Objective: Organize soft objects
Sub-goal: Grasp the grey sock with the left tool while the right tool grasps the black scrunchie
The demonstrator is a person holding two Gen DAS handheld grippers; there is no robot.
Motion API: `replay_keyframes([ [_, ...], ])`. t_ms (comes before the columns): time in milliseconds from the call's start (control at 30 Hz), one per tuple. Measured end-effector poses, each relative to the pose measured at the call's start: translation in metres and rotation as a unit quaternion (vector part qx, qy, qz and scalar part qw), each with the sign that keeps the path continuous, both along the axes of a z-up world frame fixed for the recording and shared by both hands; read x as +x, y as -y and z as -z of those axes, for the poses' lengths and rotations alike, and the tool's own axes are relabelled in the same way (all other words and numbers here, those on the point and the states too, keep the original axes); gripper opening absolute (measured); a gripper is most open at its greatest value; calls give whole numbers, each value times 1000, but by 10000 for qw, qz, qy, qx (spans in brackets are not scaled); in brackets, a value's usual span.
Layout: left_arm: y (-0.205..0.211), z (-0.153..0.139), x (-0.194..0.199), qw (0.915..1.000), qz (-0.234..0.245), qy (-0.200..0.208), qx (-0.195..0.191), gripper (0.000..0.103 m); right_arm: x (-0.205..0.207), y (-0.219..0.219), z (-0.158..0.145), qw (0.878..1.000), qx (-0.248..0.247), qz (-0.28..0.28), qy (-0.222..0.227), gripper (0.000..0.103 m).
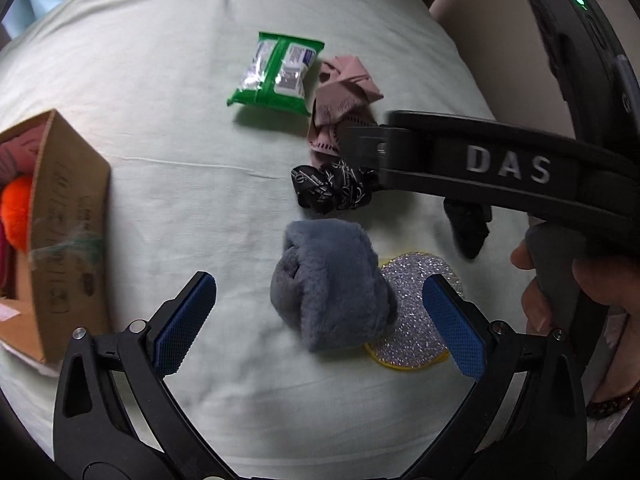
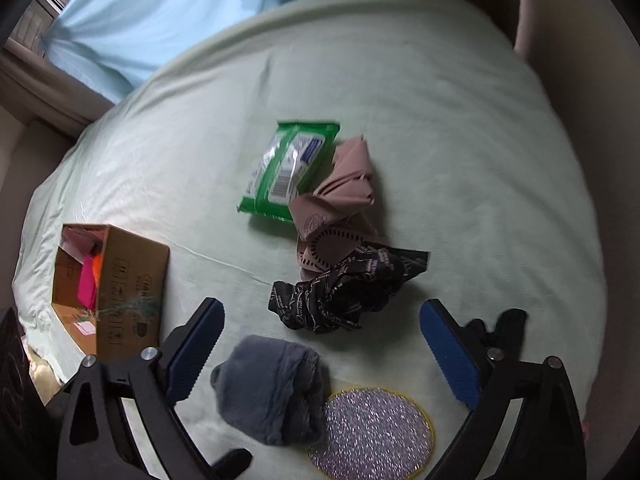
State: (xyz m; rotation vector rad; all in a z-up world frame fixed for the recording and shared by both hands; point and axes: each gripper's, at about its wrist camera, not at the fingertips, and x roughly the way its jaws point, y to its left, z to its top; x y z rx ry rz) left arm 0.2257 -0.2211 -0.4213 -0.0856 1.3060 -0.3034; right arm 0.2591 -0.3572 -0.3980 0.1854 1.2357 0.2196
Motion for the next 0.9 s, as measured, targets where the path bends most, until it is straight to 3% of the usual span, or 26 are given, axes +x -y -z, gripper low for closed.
replay_keyframes([
  [267, 11, 35, 18, 9997, 56, -245, -11, 92, 22, -7, 45, 9989, 82, -163, -435, 90],
  [333, 11, 43, 19, 9994, 32, -347, 6, 81, 26, -8, 52, 9985, 1, -200, -500, 89],
  [433, 9, 54, 19, 9985, 30, -544, -36, 69, 29, -12, 67, 9967, -149, -309, -739, 71],
  [533, 6, 58, 16, 9977, 53, -642, -212, 58, 28, -13, 71, 9964, -224, -393, -724, 71],
  [633, 7, 59, 13, 9976, 112, -655, -207, 54, 26, -11, 71, 9965, -177, -348, -734, 66],
  [767, 6, 55, 11, 9976, 120, -637, -227, 49, 20, -5, 71, 9971, -35, -131, -753, 50],
  [900, 1, 47, 6, 9981, 126, -565, -224, 47, 14, -1, 68, 9976, -9, -15, -694, 45],
])
